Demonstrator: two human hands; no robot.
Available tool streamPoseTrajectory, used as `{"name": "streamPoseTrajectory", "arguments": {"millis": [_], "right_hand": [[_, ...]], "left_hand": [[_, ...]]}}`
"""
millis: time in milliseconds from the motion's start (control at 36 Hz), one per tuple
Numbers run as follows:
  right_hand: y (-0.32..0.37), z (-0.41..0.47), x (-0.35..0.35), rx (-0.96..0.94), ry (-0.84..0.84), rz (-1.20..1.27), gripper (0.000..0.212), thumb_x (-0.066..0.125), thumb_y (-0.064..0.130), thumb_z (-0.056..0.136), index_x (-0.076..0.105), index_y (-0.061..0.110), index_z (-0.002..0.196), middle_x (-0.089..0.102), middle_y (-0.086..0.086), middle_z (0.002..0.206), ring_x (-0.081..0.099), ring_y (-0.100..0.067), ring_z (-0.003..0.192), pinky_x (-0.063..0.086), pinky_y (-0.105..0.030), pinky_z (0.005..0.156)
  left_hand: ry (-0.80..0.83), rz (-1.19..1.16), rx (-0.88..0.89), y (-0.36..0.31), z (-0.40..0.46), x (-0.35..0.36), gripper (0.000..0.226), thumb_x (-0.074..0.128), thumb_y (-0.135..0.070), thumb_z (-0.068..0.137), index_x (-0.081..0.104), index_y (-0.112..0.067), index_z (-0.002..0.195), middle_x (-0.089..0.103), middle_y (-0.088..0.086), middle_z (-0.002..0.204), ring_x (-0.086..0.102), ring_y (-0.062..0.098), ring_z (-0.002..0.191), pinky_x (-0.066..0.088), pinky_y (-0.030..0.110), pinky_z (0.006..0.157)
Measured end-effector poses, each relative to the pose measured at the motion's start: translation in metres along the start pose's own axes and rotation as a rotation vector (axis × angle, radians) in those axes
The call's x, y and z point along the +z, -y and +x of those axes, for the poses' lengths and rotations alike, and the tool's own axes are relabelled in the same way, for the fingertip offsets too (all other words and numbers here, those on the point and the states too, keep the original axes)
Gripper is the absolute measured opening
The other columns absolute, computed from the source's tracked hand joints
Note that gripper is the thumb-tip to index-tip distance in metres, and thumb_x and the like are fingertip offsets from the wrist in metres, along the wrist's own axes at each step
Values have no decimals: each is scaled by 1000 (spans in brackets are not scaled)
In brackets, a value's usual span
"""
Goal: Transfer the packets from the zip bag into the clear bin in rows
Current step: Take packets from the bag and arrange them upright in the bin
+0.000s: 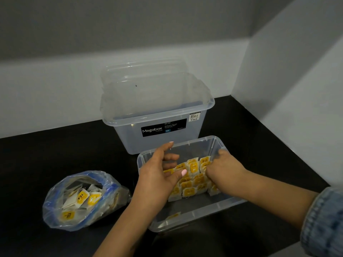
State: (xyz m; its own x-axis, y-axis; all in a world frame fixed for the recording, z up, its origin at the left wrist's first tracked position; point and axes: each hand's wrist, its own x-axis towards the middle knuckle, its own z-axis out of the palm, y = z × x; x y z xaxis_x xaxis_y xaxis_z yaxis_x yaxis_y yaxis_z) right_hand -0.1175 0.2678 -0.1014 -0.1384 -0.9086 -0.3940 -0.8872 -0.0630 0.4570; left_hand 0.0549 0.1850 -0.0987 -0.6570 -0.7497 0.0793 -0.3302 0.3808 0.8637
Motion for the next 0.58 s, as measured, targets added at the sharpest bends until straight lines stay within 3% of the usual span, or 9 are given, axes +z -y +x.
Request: {"name": "streamPoseTrajectory", "arguments": {"millis": [306,500,583], "right_hand": [[1,2,0,1,26,-68,20,61,15,88,59,13,108,65,-7,107,59,-24,103,31,-43,107],[-5,0,-13,62,-11,52,10,62,20,87,62,18,96,58,0,83,59,-20,91,37,-39,102],[-7,-2,-28,100,-71,134,10,59,30,88,64,22,91,63,3,82,59,-16,84,37,-37,100]], "left_hand": [[0,-5,1,-1,0,-4,71,75,-18,76,38,-35,135,56,-25,104,57,-8,100,48,6,78],[-51,7,37,1,-3,-15,65,76,-17,75,41,-45,122,59,-23,104,57,-9,98,45,2,77],[-79,27,50,3,-6,-25,63,76,-15,76,43,-48,117,59,-23,104,57,-10,98,47,5,77]]}}
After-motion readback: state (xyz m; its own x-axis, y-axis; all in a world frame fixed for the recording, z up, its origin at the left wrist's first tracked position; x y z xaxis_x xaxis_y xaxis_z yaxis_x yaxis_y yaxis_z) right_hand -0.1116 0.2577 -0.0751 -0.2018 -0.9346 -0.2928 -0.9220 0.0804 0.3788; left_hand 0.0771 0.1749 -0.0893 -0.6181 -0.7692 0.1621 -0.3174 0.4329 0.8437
